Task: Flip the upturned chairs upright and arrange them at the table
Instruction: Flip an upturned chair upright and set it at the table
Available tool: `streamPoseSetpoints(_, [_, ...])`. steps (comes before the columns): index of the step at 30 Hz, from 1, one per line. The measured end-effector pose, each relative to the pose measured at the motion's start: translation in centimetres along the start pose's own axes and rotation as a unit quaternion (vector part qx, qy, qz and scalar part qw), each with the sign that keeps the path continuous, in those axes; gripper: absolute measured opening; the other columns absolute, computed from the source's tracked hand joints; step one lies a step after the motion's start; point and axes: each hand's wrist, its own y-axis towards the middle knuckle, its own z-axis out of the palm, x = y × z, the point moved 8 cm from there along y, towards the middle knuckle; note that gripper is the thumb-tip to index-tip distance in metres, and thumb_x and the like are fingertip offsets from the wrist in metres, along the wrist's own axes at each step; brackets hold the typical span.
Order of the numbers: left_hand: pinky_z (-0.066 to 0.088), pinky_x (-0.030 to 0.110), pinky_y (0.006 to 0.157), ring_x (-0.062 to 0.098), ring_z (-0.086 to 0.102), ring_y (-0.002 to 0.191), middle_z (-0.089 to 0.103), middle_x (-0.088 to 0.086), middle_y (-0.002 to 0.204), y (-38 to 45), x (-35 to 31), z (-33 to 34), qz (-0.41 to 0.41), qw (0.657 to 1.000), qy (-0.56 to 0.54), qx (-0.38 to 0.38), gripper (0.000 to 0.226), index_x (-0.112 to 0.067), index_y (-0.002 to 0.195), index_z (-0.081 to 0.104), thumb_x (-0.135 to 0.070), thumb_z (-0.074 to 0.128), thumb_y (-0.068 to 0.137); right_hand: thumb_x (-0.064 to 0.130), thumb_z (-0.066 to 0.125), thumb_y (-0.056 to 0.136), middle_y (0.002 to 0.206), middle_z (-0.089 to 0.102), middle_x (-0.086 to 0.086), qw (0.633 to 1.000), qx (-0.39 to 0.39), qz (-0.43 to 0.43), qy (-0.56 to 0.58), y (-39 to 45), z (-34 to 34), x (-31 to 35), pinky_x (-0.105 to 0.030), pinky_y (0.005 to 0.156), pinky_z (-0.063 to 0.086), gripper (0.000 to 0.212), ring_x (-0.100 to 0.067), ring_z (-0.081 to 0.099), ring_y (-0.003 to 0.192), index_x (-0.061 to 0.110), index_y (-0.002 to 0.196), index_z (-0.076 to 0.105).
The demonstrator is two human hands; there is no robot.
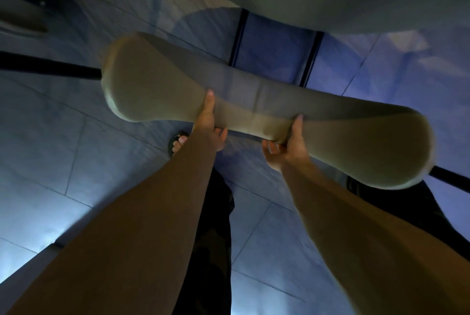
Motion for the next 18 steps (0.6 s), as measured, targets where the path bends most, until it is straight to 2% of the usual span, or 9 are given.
streamPoseSetpoints(4, [0.053,0.025,0.089,0.009,0.064,0.106,0.065,-0.010,0.125,-3.7,0.6,-0.4,-0.009,1.000,0.008,0.002,0.099,-0.029,0.134,0.054,-0.072,0.079,0.049,0.064,0.080,0.064,0.114,0.064,0.000,1.000,-0.026,-0.009,-0.007,-4.0,-1.6,0.8,-0.035,0.100,0.052,0.088,-0.017,0.063,0.099,0.018,0.134,0.054])
streamPoseSetpoints(7, [0.051,0.024,0.081,0.011,0.064,0.107,0.065,-0.010,0.124,-8.5,-0.2,0.1,0.007,1.000,0.009,0.000,0.091,-0.029,0.134,0.053,-0.072,0.076,0.056,0.066,0.080,0.063,0.124,0.062,0.000,0.999,-0.041,-0.013,-0.001,-8.2,-2.2,1.8,-0.034,0.098,0.052,0.091,-0.017,0.061,0.109,0.018,0.135,0.053])
streamPoseSetpoints(9, [0.047,0.026,0.081,0.014,0.062,0.110,0.064,-0.008,0.126,-11.6,-0.9,0.3,0.020,1.000,0.018,-0.006,0.090,-0.028,0.134,0.052,-0.070,0.076,0.059,0.067,0.081,0.061,0.127,0.062,0.001,0.999,-0.045,-0.008,0.000,-11.1,-2.5,2.2,-0.034,0.099,0.050,0.092,-0.017,0.060,0.115,0.019,0.134,0.052])
streamPoseSetpoints(12, [0.052,0.026,0.076,0.015,0.066,0.104,0.067,-0.004,0.122,-15.7,-2.4,0.8,0.043,0.999,0.010,-0.006,0.088,-0.022,0.130,0.054,-0.066,0.079,0.059,0.067,0.081,0.061,0.123,0.067,0.002,0.999,-0.044,-0.018,0.007,-15.4,-2.0,3.1,-0.034,0.101,0.050,0.089,-0.017,0.063,0.113,0.021,0.133,0.054])
streamPoseSetpoints(14, [0.053,0.025,0.069,0.016,0.067,0.105,0.067,-0.001,0.124,-17.9,-3.6,1.4,0.058,0.998,0.009,-0.004,0.086,-0.021,0.132,0.054,-0.064,0.079,0.061,0.064,0.081,0.064,0.119,0.070,0.001,0.998,-0.046,-0.041,0.020,-17.9,-1.5,3.9,-0.033,0.097,0.054,0.085,-0.018,0.067,0.107,0.022,0.133,0.055])
streamPoseSetpoints(18, [0.047,0.025,0.081,0.017,0.063,0.108,0.063,-0.001,0.127,-22.3,-5.9,2.0,0.092,0.995,0.023,-0.024,0.088,-0.018,0.133,0.054,-0.065,0.077,0.062,0.069,0.077,0.066,0.110,0.071,0.001,0.996,-0.057,-0.064,-0.008,-22.2,-0.5,5.3,-0.032,0.090,0.055,0.076,-0.020,0.067,0.098,0.024,0.125,0.061])
